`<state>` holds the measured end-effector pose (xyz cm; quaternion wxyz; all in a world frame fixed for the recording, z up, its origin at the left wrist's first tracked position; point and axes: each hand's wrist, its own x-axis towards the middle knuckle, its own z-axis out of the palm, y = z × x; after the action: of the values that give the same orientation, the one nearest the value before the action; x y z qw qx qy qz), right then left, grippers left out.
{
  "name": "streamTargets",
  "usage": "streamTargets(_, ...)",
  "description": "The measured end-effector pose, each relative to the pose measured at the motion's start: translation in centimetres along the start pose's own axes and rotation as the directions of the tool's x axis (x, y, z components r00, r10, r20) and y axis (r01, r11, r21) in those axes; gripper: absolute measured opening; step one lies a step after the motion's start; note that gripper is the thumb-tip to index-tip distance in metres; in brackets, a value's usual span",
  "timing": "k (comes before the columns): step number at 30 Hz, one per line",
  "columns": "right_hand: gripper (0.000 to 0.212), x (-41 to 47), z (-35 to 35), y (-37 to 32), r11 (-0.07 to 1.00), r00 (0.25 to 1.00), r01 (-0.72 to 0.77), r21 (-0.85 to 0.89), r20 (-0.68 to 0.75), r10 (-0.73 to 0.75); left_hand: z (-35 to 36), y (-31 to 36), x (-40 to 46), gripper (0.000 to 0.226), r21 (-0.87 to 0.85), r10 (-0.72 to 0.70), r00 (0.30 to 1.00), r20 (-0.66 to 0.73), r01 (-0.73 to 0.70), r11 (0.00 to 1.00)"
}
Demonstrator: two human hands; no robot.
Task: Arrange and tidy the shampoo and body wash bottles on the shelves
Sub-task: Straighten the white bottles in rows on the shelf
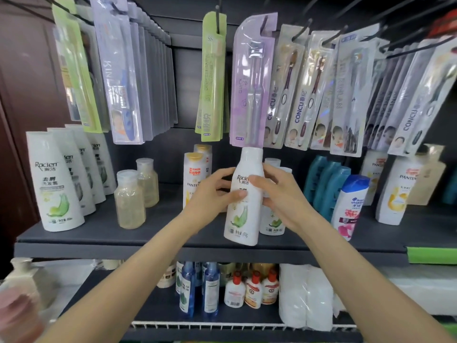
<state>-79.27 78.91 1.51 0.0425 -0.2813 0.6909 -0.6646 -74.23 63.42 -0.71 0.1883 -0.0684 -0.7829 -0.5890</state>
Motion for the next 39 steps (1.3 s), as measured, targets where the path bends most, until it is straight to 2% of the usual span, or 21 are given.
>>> streamTargets(3,0.035,0.3,-0.7,-0.3,0.984,0.995,0.094,-0.151,-0.022,-0.098,0.6,0.2,0.6,0.043,0.025,0.03,0.999,-0.023,-0.029,0.999)
streamTargets(8,0.032,1.6,-2.6,-0.7,0.838,0.975,0.155,-0.523,-0.058,-0.216,1.5,-0.7,1.7,0.042,0.188,0.103,0.987,-0.126,-0.078,0.979)
streamTargets(13,0.026,3.3,-4.8,-0.4,0.745,0.957,0.144,-0.652,-0.1,-0.272,2.1,-2.8,3.7,0.046,0.376,0.165,0.959,-0.231,-0.068,0.924)
streamTargets(18,0.026,5.0,-6.5,-0.1,0.613,0.956,0.133,-0.779,-0.062,-0.287,2.4,-4.3,6.1,0.045,0.401,0.142,0.946,-0.291,-0.014,0.916)
streamTargets(22,0.025,6.1,-7.2,0.4,0.593,0.965,0.156,-0.79,-0.007,-0.263,2.7,-5.6,8.0,0.044,0.387,0.103,0.946,-0.306,0.025,0.922)
streamTargets(29,0.03,7.8,-7.7,1.9,0.774,0.994,0.111,-0.623,0.071,-0.086,3.7,-7.2,10.7,0.046,0.415,0.07,0.963,-0.259,0.045,0.909)
streamTargets(39,0.032,8.4,-8.4,2.3,0.739,0.993,0.116,-0.663,0.072,-0.092,4.4,-8.0,13.2,0.044,0.309,0.012,0.985,-0.174,0.042,0.95)
